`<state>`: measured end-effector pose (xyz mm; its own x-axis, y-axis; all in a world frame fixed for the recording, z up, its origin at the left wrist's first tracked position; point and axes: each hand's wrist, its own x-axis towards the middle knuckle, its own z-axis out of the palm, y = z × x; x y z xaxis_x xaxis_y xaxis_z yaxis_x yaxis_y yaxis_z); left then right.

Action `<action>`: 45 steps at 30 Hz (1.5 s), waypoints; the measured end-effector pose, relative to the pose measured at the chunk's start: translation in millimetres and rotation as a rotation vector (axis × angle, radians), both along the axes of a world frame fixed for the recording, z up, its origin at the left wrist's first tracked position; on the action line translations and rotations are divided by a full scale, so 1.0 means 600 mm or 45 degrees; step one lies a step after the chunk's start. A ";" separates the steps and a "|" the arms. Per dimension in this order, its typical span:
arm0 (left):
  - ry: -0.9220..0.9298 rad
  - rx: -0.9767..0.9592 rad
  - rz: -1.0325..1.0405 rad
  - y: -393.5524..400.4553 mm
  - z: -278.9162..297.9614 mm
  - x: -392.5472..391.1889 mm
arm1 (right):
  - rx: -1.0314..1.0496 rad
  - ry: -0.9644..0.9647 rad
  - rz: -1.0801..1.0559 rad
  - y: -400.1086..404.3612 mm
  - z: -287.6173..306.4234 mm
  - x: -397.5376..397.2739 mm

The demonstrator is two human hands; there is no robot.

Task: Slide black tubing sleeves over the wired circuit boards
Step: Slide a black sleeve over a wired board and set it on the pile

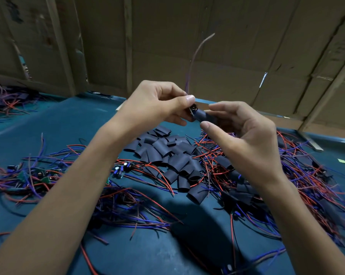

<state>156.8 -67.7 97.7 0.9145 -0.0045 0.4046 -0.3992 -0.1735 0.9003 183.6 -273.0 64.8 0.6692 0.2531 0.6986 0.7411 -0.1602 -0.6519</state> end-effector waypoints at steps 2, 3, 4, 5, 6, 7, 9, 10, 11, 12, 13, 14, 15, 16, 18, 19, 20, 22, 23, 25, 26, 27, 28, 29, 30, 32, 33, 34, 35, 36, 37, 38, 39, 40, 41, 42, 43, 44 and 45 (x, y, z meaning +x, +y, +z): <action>0.058 -0.120 -0.010 -0.006 0.000 0.000 | 0.052 0.073 0.023 0.000 -0.002 0.002; 0.093 -0.196 -0.031 -0.008 0.000 0.000 | 0.072 0.089 0.022 0.000 -0.002 0.002; 0.126 -0.267 -0.052 -0.009 0.001 0.001 | 0.083 0.092 0.010 0.001 -0.002 0.003; 0.155 -0.323 -0.069 -0.009 0.002 0.000 | 0.089 0.091 -0.005 0.000 -0.002 0.003; 0.181 -0.365 -0.085 -0.009 0.002 0.001 | 0.088 0.089 -0.019 0.000 -0.002 0.003; 0.202 -0.393 -0.101 -0.009 0.002 0.001 | 0.080 0.088 -0.028 0.000 -0.002 0.004; 0.228 -0.416 -0.131 -0.009 0.002 0.001 | 0.061 0.106 -0.030 -0.001 -0.002 0.006; 0.231 -0.417 -0.142 -0.009 0.001 0.002 | 0.065 0.127 -0.021 -0.001 -0.002 0.007; 0.231 -0.414 -0.146 -0.009 0.001 0.002 | 0.075 0.148 -0.010 -0.001 -0.002 0.006; 0.227 -0.414 -0.145 -0.009 0.001 0.002 | 0.072 0.148 -0.011 -0.002 -0.002 0.006; 0.223 -0.425 -0.138 -0.009 0.001 0.002 | 0.045 0.116 -0.032 -0.001 -0.002 0.006; 0.220 -0.441 -0.132 -0.009 0.001 0.002 | -0.008 0.051 -0.075 -0.001 -0.001 0.005; 0.218 -0.453 -0.128 -0.009 0.002 0.001 | -0.065 -0.019 -0.123 -0.001 -0.002 0.004; 0.218 -0.458 -0.127 -0.010 0.002 0.001 | -0.103 -0.077 -0.161 0.000 -0.002 0.004; 0.232 -0.452 -0.122 -0.010 0.003 -0.001 | -0.135 -0.164 -0.194 -0.001 -0.002 0.004; 0.241 -0.446 -0.117 -0.010 0.004 -0.002 | -0.149 -0.218 -0.211 0.000 -0.003 0.003; 0.250 -0.441 -0.110 -0.010 0.004 -0.003 | -0.163 -0.276 -0.233 0.000 -0.004 0.003; 0.265 -0.435 -0.094 -0.009 0.006 -0.004 | -0.184 -0.391 -0.274 0.002 -0.007 0.003; 0.271 -0.428 -0.084 -0.009 0.008 -0.005 | -0.194 -0.444 -0.306 0.004 -0.008 0.002; 0.283 -0.398 -0.061 -0.010 0.010 -0.007 | -0.208 -0.512 -0.367 0.008 -0.013 0.002; 0.289 -0.379 -0.054 -0.010 0.011 -0.008 | -0.207 -0.527 -0.382 0.008 -0.015 0.002; 0.295 -0.364 -0.051 -0.010 0.011 -0.009 | -0.199 -0.531 -0.386 0.009 -0.017 0.003; 0.299 -0.359 -0.053 -0.010 0.012 -0.010 | -0.186 -0.523 -0.378 0.008 -0.017 0.004; 0.301 -0.365 -0.054 -0.010 0.013 -0.010 | -0.165 -0.498 -0.350 0.007 -0.017 0.006; 0.302 -0.380 -0.053 -0.009 0.013 -0.011 | -0.131 -0.446 -0.295 0.005 -0.017 0.008; 0.303 -0.426 -0.052 -0.010 0.014 -0.012 | -0.026 -0.263 -0.143 0.002 -0.016 0.011; 0.306 -0.444 -0.058 -0.010 0.015 -0.013 | 0.019 -0.178 -0.082 0.001 -0.015 0.012; 0.310 -0.459 -0.065 -0.011 0.016 -0.013 | 0.045 -0.122 -0.043 0.000 -0.014 0.013; 0.315 -0.470 -0.070 -0.012 0.016 -0.013 | 0.054 -0.092 -0.021 -0.001 -0.014 0.013; 0.319 -0.479 -0.071 -0.013 0.017 -0.014 | 0.054 -0.077 -0.008 -0.003 -0.013 0.013; 0.321 -0.485 -0.069 -0.015 0.017 -0.013 | 0.054 -0.067 -0.002 -0.003 -0.011 0.014; 0.323 -0.491 -0.064 -0.016 0.017 -0.013 | 0.055 -0.060 0.001 -0.004 -0.010 0.014; 0.325 -0.498 -0.058 -0.018 0.017 -0.013 | 0.055 -0.054 0.000 -0.006 -0.010 0.014; 0.324 -0.505 -0.050 -0.019 0.017 -0.013 | 0.055 -0.051 -0.006 -0.007 -0.009 0.014; 0.321 -0.513 -0.040 -0.020 0.017 -0.013 | 0.054 -0.051 -0.015 -0.008 -0.009 0.015; 0.315 -0.521 -0.028 -0.020 0.017 -0.013 | 0.052 -0.054 -0.022 -0.009 -0.008 0.015; 0.307 -0.527 -0.019 -0.021 0.018 -0.013 | 0.048 -0.055 -0.022 -0.010 -0.007 0.015; 0.300 -0.532 -0.014 -0.021 0.018 -0.014 | 0.046 -0.051 -0.011 -0.011 -0.006 0.015; 0.296 -0.531 -0.014 -0.021 0.018 -0.014 | 0.046 -0.044 0.007 -0.011 -0.006 0.015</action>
